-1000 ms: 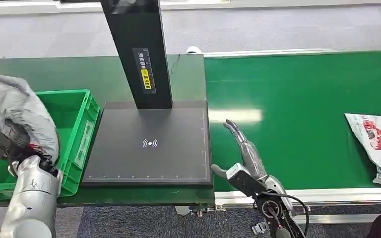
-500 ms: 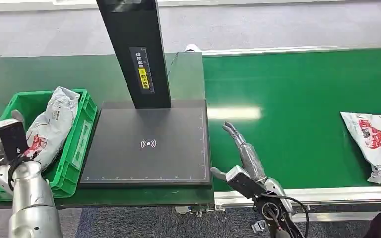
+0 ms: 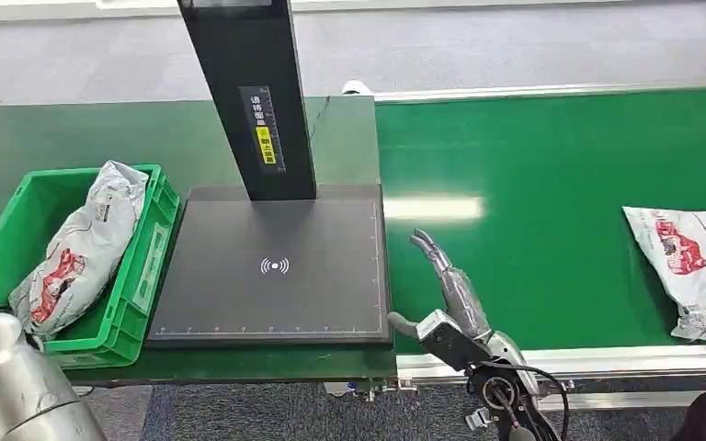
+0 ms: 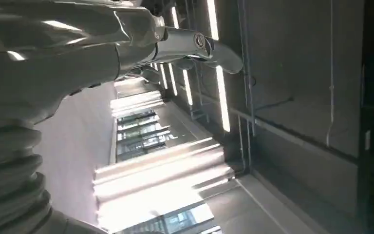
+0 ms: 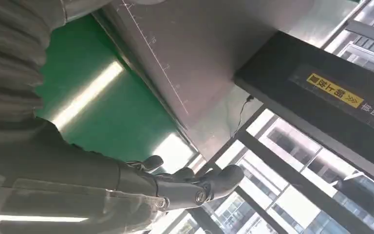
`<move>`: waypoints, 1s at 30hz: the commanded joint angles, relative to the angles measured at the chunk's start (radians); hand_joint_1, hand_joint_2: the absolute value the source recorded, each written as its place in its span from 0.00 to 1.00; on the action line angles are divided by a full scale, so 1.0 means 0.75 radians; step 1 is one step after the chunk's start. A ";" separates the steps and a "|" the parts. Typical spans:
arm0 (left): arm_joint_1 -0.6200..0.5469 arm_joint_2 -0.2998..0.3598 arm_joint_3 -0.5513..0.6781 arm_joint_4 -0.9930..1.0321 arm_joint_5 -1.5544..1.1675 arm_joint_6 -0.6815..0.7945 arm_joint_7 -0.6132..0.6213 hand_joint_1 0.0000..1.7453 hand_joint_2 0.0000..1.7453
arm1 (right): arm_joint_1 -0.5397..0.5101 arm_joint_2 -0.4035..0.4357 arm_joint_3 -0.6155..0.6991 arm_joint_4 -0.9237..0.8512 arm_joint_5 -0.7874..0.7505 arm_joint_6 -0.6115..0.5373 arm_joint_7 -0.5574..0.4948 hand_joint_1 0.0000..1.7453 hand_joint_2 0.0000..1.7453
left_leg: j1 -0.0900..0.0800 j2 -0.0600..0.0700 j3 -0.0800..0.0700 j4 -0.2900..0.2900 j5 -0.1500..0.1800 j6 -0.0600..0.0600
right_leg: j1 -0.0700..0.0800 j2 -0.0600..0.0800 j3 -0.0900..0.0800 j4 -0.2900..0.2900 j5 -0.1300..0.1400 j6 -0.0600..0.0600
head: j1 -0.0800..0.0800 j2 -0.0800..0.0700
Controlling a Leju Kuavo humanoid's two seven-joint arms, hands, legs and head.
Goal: Moved the parcel from conveyor to table for the left to box.
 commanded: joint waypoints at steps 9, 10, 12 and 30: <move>0.310 0.024 -1.213 0.319 0.732 -0.406 0.124 0.00 1.00 | 0.029 -0.025 -0.063 -0.002 -0.008 -0.019 0.016 0.00 1.00 | -0.001 -0.009 0.001 -0.002 0.001 0.004 | -0.001 -0.010 0.005 -0.004 0.000 -0.003 | 0.000 0.000; 0.335 0.024 -1.218 0.325 0.726 -0.385 0.117 0.00 1.00 | 0.001 -0.017 -0.047 0.022 -0.008 0.000 0.016 0.00 1.00 | -0.001 -0.004 0.001 -0.001 0.000 0.004 | -0.001 -0.005 0.003 -0.003 0.000 -0.003 | 0.000 0.000; 0.343 0.026 -1.221 0.326 0.726 -0.383 0.116 0.00 1.00 | -0.009 -0.014 -0.044 0.032 -0.008 -0.001 0.015 0.00 1.00 | -0.001 -0.004 0.001 -0.002 0.000 0.004 | -0.001 -0.005 0.004 -0.004 0.001 -0.004 | 0.000 0.000; 0.557 0.126 -1.099 0.084 0.631 -0.497 0.267 0.00 1.00 | -0.192 0.154 0.015 0.102 -0.038 0.064 0.122 0.00 1.00 | 0.001 0.000 -0.003 -0.001 -0.002 0.003 | 0.002 -0.001 -0.002 -0.002 0.000 -0.004 | 0.000 0.000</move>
